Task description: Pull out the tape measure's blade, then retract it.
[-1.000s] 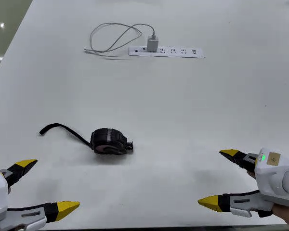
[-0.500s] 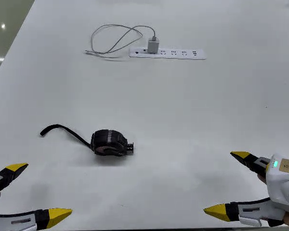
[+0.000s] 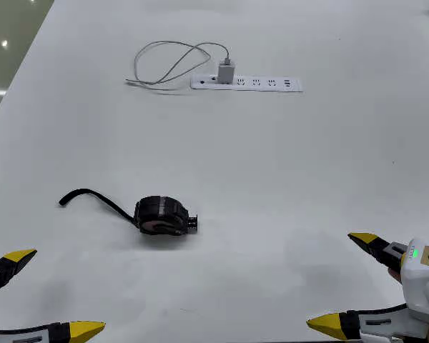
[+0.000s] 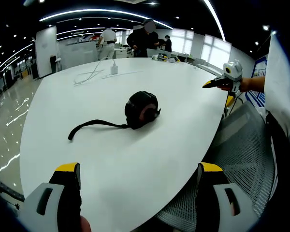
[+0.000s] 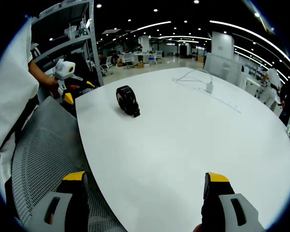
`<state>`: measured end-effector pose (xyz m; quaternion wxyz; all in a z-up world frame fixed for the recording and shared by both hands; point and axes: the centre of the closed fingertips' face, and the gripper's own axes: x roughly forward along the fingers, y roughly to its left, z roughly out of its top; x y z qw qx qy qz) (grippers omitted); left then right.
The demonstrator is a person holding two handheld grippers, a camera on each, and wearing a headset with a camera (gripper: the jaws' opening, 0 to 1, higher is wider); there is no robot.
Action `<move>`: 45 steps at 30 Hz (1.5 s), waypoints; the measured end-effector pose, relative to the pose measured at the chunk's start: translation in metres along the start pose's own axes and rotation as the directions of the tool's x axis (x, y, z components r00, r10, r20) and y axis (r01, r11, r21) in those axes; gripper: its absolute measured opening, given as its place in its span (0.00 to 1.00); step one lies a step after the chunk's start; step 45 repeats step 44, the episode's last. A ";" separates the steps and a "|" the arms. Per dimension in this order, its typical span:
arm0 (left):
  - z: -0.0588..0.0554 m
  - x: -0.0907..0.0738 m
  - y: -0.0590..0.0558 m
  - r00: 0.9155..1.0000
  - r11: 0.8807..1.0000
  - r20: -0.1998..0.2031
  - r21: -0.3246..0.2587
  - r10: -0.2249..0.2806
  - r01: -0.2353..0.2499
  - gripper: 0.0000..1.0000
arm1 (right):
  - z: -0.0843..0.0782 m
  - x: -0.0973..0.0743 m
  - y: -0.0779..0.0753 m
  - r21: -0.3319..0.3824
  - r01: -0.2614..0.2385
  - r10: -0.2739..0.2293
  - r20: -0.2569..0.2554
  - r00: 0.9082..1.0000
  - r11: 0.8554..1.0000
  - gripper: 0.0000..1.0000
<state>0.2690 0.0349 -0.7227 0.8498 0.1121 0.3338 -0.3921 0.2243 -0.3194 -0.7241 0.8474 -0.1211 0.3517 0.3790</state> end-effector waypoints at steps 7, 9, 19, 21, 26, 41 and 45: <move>-0.001 0.000 -0.002 1.000 1.000 0.000 -0.015 -0.006 0.006 0.99 | -0.001 0.001 0.001 0.005 -0.002 0.002 0.000 1.000 1.000 0.99; -0.001 0.000 -0.002 1.000 1.000 0.000 -0.016 -0.005 0.005 0.99 | -0.001 0.001 0.001 0.005 -0.002 0.002 0.000 1.000 1.000 0.99; 0.000 -0.001 -0.001 1.000 1.000 0.001 -0.011 -0.004 0.004 0.99 | -0.002 0.001 0.000 0.006 -0.001 0.001 -0.004 1.000 1.000 0.99; 0.000 -0.001 -0.002 1.000 1.000 0.000 -0.009 -0.004 0.004 0.99 | -0.003 0.001 0.000 0.003 0.000 0.000 -0.010 1.000 1.000 0.99; 0.000 -0.001 -0.003 1.000 1.000 0.001 -0.009 -0.005 0.005 0.99 | -0.004 0.000 0.000 0.005 0.001 -0.001 -0.009 1.000 1.000 0.99; -0.001 -0.004 -0.001 1.000 1.000 0.001 -0.016 0.001 -0.001 0.98 | -0.007 0.000 0.000 0.011 0.008 -0.008 -0.014 1.000 1.000 0.99; -0.001 -0.004 -0.001 1.000 1.000 0.002 -0.015 0.000 0.000 0.98 | -0.006 0.000 0.000 0.011 0.009 -0.008 -0.012 1.000 1.000 0.99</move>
